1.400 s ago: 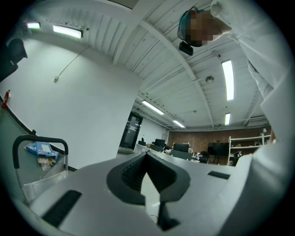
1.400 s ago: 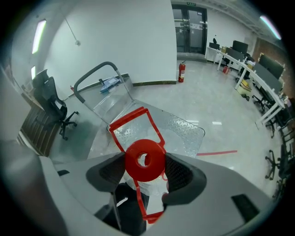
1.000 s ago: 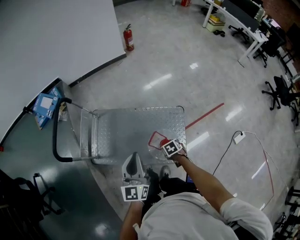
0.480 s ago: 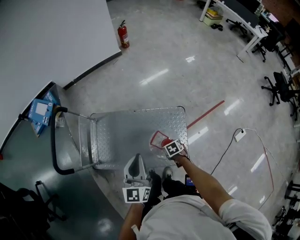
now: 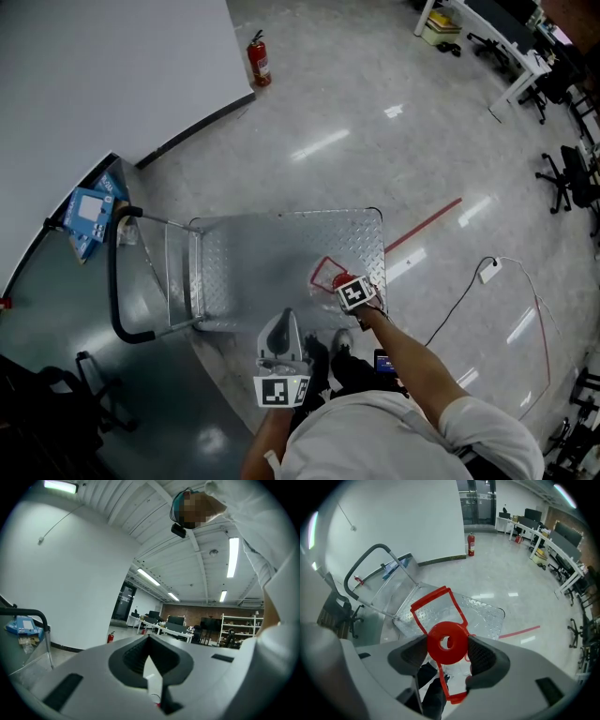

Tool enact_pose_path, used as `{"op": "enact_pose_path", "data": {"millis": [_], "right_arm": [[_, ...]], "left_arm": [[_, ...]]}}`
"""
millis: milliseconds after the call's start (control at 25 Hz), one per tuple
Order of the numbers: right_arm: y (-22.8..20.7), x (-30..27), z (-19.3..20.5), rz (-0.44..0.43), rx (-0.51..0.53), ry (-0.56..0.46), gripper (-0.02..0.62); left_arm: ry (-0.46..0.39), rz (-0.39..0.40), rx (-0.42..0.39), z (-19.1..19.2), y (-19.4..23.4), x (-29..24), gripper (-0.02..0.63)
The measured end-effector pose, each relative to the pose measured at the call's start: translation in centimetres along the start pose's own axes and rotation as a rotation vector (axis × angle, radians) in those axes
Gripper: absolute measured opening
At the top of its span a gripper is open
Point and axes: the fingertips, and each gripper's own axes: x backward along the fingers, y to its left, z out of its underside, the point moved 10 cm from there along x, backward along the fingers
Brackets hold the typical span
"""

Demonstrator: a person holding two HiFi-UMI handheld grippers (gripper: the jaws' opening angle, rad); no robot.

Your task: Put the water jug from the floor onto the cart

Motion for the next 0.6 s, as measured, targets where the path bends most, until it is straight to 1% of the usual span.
{"op": "enact_pose_path", "data": {"millis": [80, 280, 400, 520, 600], "right_arm": [[0.5, -0.1, 0.0, -0.038, -0.027, 0.017, 0.276], [0.4, 0.1, -0.4, 0.05, 0.046, -0.003, 0.276], [0.5, 1.0, -0.1, 0.056, 0.048, -0.023, 0.276], [0.8, 3.5, -0.3, 0.04, 0.042, -0.101, 0.276], [1.2, 6.7, -0.4, 0.049, 0.029, -0.205, 0.271]], "left_arm": [[0.004, -0.005, 0.013, 0.2, 0.2, 0.1, 0.003], [0.0, -0.012, 0.018, 0.1, 0.2, 0.5, 0.003], [-0.009, -0.001, 0.005, -0.2, -0.1, 0.9, 0.003], [-0.025, 0.007, 0.006, -0.6, -0.5, 1.3, 0.003], [-0.038, 0.013, 0.009, -0.9, -0.7, 1.6, 0.003]]}}
